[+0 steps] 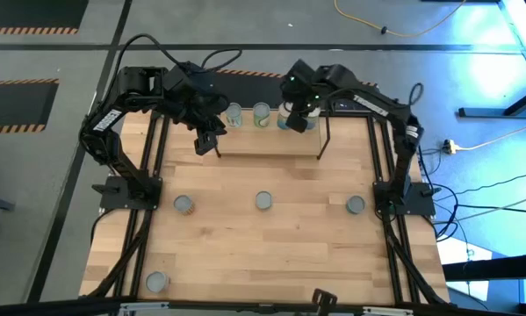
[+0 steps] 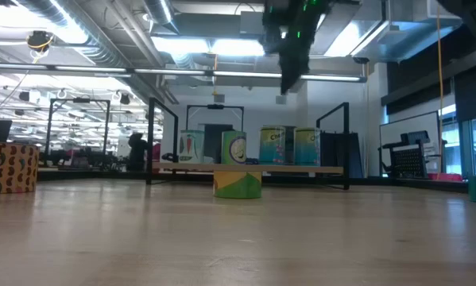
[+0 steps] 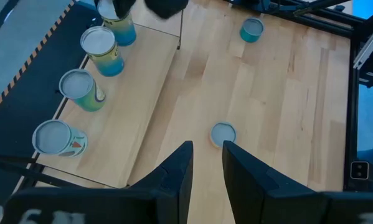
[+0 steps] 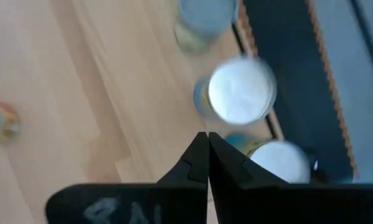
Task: Pick and place cans onto a shelf
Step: Put the yellow can on the shelf aligned with the pink can
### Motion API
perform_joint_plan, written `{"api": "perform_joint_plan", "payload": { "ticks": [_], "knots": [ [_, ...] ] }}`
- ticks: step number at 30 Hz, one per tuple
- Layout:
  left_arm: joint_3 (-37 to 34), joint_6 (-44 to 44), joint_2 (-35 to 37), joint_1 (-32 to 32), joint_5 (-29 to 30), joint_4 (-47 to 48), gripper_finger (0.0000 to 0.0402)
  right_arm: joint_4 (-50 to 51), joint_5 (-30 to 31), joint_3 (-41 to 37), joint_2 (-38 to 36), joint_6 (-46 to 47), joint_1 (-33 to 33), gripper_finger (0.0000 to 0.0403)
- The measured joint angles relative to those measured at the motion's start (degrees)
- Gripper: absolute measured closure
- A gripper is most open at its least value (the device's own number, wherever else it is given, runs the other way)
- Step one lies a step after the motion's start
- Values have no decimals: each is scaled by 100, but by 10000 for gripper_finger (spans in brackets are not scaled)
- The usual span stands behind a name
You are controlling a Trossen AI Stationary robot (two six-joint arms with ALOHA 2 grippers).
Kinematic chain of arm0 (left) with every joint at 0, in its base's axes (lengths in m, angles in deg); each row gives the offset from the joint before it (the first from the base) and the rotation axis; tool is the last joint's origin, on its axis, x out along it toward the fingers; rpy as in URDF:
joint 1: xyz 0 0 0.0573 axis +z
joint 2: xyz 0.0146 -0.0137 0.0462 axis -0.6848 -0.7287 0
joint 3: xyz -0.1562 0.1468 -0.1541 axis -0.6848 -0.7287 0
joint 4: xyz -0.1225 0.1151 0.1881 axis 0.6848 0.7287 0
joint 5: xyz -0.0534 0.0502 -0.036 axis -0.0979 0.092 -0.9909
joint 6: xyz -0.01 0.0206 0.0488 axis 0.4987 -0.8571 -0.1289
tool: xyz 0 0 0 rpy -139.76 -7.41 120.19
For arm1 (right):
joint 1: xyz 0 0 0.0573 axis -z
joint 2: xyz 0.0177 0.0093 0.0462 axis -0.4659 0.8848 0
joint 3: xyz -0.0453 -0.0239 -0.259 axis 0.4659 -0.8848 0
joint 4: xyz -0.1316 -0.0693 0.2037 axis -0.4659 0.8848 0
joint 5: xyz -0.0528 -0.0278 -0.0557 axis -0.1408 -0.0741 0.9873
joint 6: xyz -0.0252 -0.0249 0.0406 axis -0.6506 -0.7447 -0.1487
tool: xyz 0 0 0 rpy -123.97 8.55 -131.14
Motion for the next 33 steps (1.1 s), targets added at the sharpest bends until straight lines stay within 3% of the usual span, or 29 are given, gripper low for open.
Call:
{"api": "perform_joint_plan", "payload": {
  "ticks": [9, 19, 33],
  "knots": [
    [0, 278, 0, -2, -317, 2, 321, 238, -6, 873, -669, -280, -567, 398],
    [0, 275, 0, -7, -670, 2, 321, 438, -17, 1457, -1402, 2, -1441, 398],
    [0, 473, 1, -120, -584, 2, 321, 724, 1, 1515, -2253, 263, -2184, 398]
  ]
}}
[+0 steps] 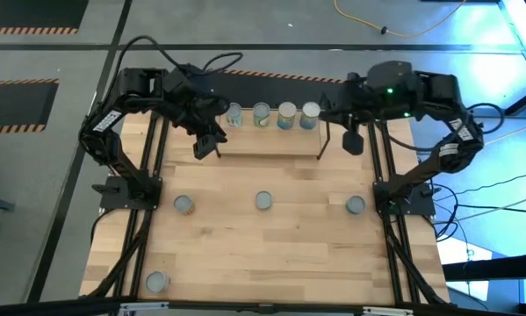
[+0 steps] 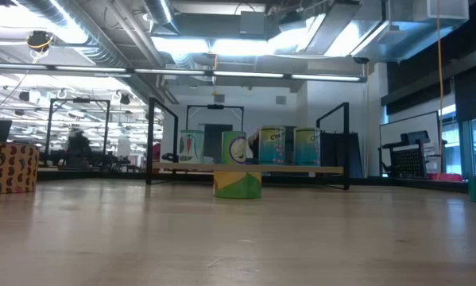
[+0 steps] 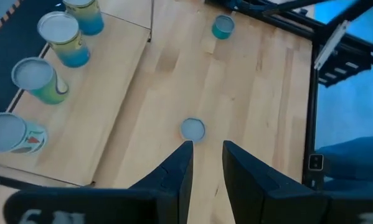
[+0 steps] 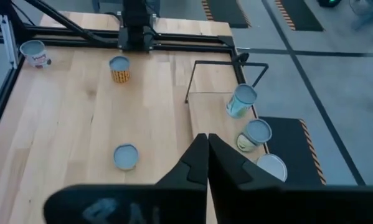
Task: Pick and place cans onto a shelf
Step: Put the yellow can on the shelf aligned with the pink can
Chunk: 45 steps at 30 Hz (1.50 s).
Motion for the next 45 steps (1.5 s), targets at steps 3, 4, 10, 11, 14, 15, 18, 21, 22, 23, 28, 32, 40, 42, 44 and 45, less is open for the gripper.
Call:
{"api": "perform_joint_plan", "payload": {
  "ticks": [3, 4, 10, 11, 14, 15, 18, 21, 22, 23, 28, 32, 40, 42, 44, 45],
  "knots": [
    [0, 446, -1, -4, -15, 2, 321, 147, -1, 0, -106, -111, -2, 398],
    [0, 611, -1, -28, -1, 2, 321, 184, -1, 0, -131, -130, -2, 398],
    [-457, 1221, 258, -376, 358, -11, 321, 447, 1, -2, -273, -289, -2, 398],
    [-651, 1290, 374, -452, 407, -6, 321, 453, 0, -2, -291, -320, -2, 398],
    [-1313, 1568, 831, -640, 456, 0, 321, 461, 1, -2, -318, -396, -2, 398],
    [-1580, 1705, 1029, -696, 487, 1, 321, 462, 1, -2, -319, -405, -2, 398],
    [-2339, 2230, 1673, -863, 613, 4, 321, 461, -1, -2, -322, -400, -2, 398],
    [-3040, 2983, 2327, -1062, 710, 10, 321, 440, -1, -2, -310, -400, -2, 398],
    [-3243, 3293, 2527, -1135, 733, 5, 321, 434, -2, -2, -304, -401, -2, 398],
    [-3437, 3636, 2717, -1218, 734, 10, 321, 435, -1, -2, -299, -403, -2, 398],
    [-4334, 4720, 3314, -1652, 737, 7, 321, 434, -1, -4, -278, -403, -2, 398],
    [-4903, 5066, 3426, -1871, 726, -13, 321, 435, -3, -4, -274, -403, -2, 398],
    [-5670, 6746, 3377, -1912, 711, -307, 321, 435, -2, -4, -272, -403, -2, 398],
    [-5892, 7106, 3352, -1912, 700, -487, 321, 435, -3, -4, -272, -403, -2, 398],
    [-6122, 7449, 3332, -1912, 644, -557, 321, 435, -1, -4, -272, -407, -2, 398],
    [-6252, 7614, 3327, -1912, 620, -613, 321, 435, -3, -4, -272, -411, -2, 398]
  ]
}}
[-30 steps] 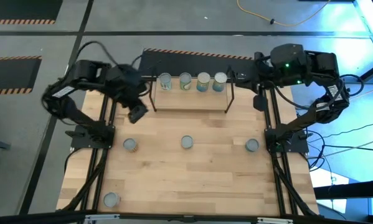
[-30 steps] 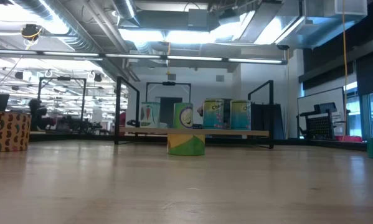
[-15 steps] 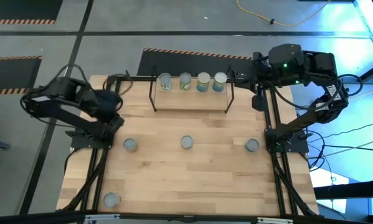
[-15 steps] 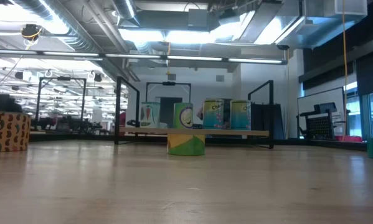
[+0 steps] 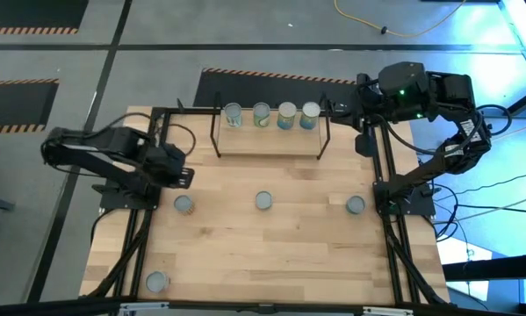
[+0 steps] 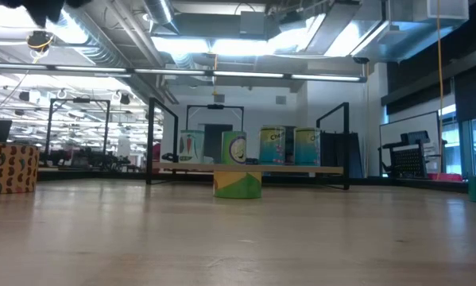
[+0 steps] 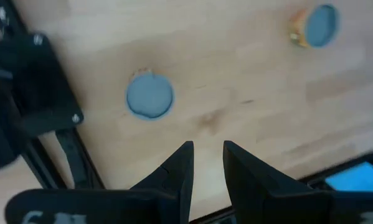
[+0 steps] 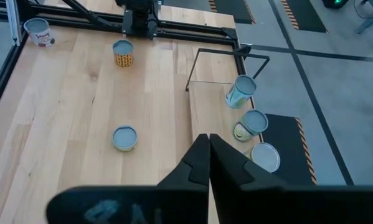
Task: Pick and place cans onto a shelf
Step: Put the yellow can on the shelf aligned with the pink can
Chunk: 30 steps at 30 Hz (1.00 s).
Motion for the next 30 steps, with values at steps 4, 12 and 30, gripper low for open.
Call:
{"api": "perform_joint_plan", "payload": {
  "ticks": [4, 12, 30],
  "knots": [
    [-538, 201, -27, 0, -425, -406, 321, 2, 2, 0, 0, -9, 0, 398],
    [-1394, -185, -133, -67, -260, -1449, 321, 29, 1, -1, 2, -18, 0, 398],
    [-2371, 144, -1082, -766, -1, -2353, 321, 44, 0, -2, 2, -18, 0, 398]
  ]
}}
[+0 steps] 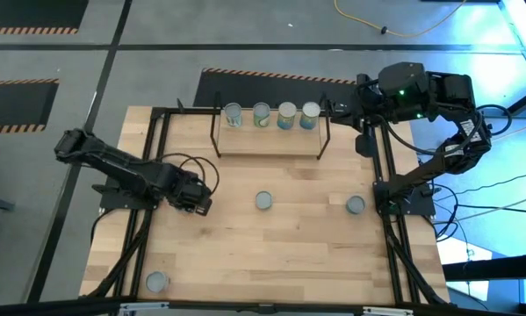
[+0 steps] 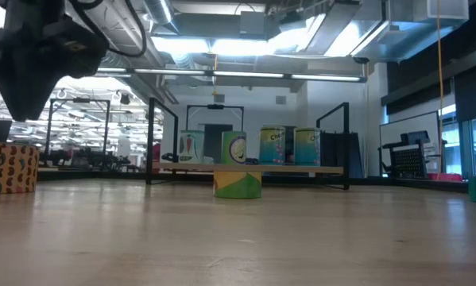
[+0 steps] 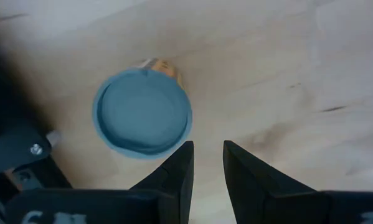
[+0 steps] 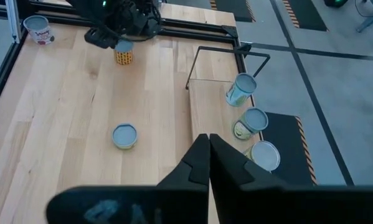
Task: Pick and place cans onto a shelf
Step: Put the yellow can on the shelf aligned with the pink can
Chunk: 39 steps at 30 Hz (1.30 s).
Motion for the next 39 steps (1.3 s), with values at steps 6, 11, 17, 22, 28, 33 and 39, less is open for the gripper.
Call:
{"api": "perform_joint_plan", "payload": {
  "ticks": [6, 11, 17, 22, 28, 33, 39],
  "knots": [
    [-11, 2, -260, -86, 209, 26, 321, 4, -4, 0, 0, 2, 0, 398],
    [1, 8, -427, -78, 266, 68, 321, 7, -4, 0, 0, 10, 0, 398],
    [-11, -22, -711, -78, 258, 79, 321, 23, -7, 0, 0, 17, 0, 398],
    [-5, -44, -946, -82, 210, 67, 321, 48, -11, 0, 0, 19, 0, 398],
    [12, -46, -1273, -82, 161, 59, 321, 50, -13, 0, 0, 17, 0, 398],
    [28, -169, -1443, -82, 72, 65, 321, 48, -11, 0, 0, 13, 0, 398],
    [20, -557, -1448, -69, -40, 55, 345, 46, -13, 0, 0, 11, 2, 398]
  ]
}}
